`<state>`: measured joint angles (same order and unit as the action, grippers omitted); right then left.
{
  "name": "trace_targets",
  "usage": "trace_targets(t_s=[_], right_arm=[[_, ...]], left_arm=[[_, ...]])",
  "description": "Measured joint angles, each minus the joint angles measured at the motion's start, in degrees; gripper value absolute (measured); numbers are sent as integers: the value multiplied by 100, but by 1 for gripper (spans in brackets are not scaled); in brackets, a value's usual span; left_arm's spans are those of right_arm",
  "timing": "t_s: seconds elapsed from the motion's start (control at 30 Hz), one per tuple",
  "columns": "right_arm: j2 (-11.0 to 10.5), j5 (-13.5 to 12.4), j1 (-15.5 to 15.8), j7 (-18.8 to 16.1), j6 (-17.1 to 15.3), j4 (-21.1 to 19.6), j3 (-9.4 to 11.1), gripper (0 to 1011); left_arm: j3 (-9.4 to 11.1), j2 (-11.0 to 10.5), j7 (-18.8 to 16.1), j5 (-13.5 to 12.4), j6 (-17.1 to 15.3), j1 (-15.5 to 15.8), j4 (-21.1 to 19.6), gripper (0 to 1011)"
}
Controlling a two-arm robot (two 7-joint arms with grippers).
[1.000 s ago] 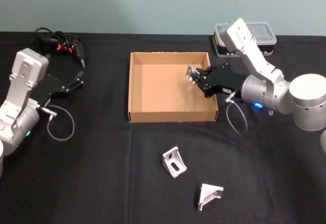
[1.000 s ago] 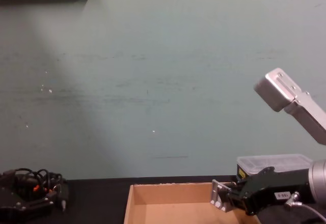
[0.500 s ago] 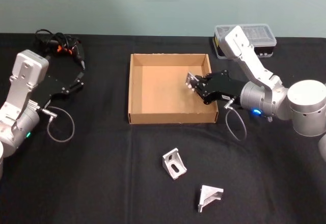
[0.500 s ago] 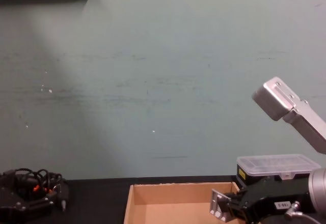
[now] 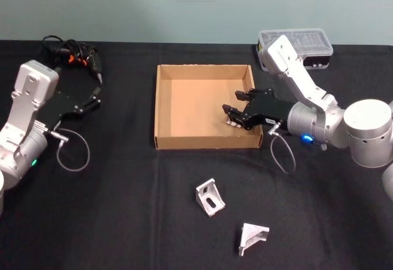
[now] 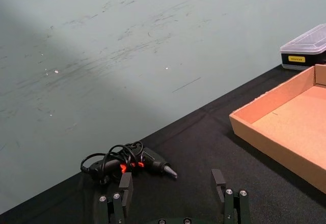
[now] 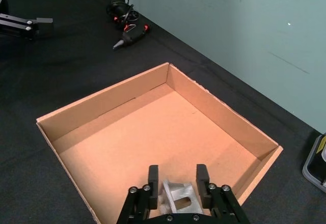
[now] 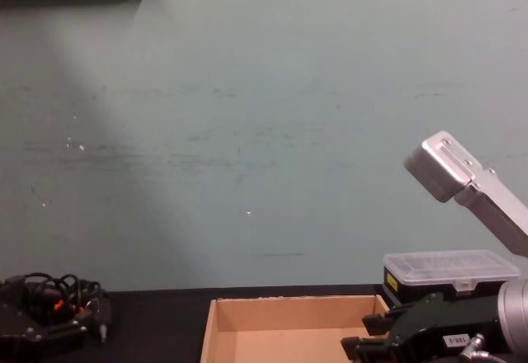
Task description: Use one hand to pick up the angle iron from the table and place it into the box.
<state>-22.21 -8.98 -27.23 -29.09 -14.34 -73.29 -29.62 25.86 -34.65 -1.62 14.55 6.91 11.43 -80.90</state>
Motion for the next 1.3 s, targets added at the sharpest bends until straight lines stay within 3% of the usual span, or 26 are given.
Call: trace_targets(t_s=[0.23, 0.33, 0.57, 0.8, 1.1, 1.3], right_arm=[[10, 13, 36, 18, -2, -38, 19, 637], [14, 4, 78, 70, 54, -85, 74, 762], [-5, -49, 158, 141, 132, -212, 203, 950], [-130, -203, 261, 126, 202, -560, 371, 1003], [-672, -653, 536, -169, 97, -1554, 677, 1003], [-1235, -1087, 860, -510, -129, -2292, 904, 1003]], left_arm=[[0, 0, 0, 0, 0, 0, 0, 1000], [0, 0, 0, 0, 0, 0, 0, 1000], [0, 0, 0, 0, 0, 0, 0, 1000], [0, 0, 0, 0, 0, 0, 0, 1000], [0, 0, 0, 0, 0, 0, 0, 1000], [0, 0, 0, 0, 0, 0, 0, 1000]])
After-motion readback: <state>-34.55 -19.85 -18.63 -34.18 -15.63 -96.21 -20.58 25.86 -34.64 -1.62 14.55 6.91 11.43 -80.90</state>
